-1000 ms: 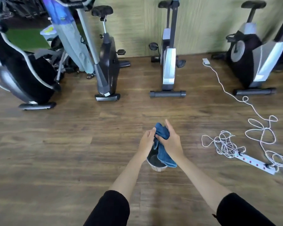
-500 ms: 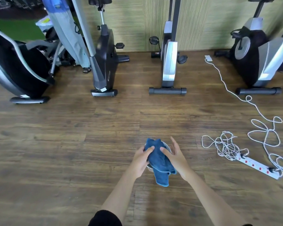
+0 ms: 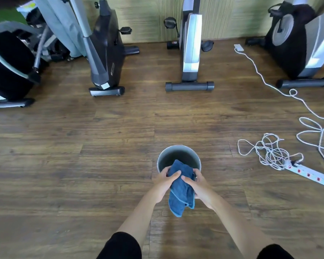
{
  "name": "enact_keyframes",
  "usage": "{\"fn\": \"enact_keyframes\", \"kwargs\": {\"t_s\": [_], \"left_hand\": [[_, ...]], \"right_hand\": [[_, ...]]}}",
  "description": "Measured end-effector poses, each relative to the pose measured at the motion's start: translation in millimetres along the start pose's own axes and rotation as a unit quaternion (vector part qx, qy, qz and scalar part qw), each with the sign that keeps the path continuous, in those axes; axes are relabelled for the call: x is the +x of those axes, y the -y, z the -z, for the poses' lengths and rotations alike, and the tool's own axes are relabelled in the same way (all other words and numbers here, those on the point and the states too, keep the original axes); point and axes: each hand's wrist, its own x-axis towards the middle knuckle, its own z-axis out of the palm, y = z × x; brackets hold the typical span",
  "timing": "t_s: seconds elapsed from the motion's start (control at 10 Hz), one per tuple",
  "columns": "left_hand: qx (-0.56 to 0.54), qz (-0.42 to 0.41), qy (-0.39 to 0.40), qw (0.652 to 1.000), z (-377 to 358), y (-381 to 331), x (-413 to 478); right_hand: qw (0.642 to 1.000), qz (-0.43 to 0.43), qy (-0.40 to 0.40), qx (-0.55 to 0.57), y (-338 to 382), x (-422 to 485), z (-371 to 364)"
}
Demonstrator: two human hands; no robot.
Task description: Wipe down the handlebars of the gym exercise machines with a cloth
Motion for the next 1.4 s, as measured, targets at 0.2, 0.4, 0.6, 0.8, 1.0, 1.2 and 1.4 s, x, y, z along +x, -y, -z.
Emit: {"fn": "enact_keyframes", "kwargs": {"t_s": [0.2,0.4,0.6,0.8,1.0,1.2,1.4], "left_hand": [[0.053,-0.015,-0.027,0.998,14.6,74.4,74.3],[0.142,-0.057,-0.093,0.984,22.6,130.5,130.5],[0.157,-0.11,-0.101,0.976,16.6,155.0,151.0],[0.303,-0.187,-0.15,0.922,16.8,163.6,167.2],[0.477,-0.215,-0.148,0.839,23.1,168.5,167.5],[0.552,-0.179,-0.104,0.808,26.6,174.2,160.5],[0.587,-0.154,-0.09,0.79,22.5,164.3,153.3]], "right_hand": [[0.999,0.023,-0.042,-0.027,-72.8,89.6,10.2],[0.985,0.066,-0.092,-0.131,-122.3,153.9,15.1],[0.95,0.181,-0.168,-0.191,-152.8,176.7,13.8],[0.879,0.21,-0.213,-0.37,-159.0,185.7,19.0],[0.766,0.241,-0.078,-0.591,-176.9,188.0,37.3],[0.75,0.236,-0.093,-0.611,-182.8,190.4,37.3],[0.774,0.237,-0.085,-0.582,-181.3,181.9,34.6]]}}
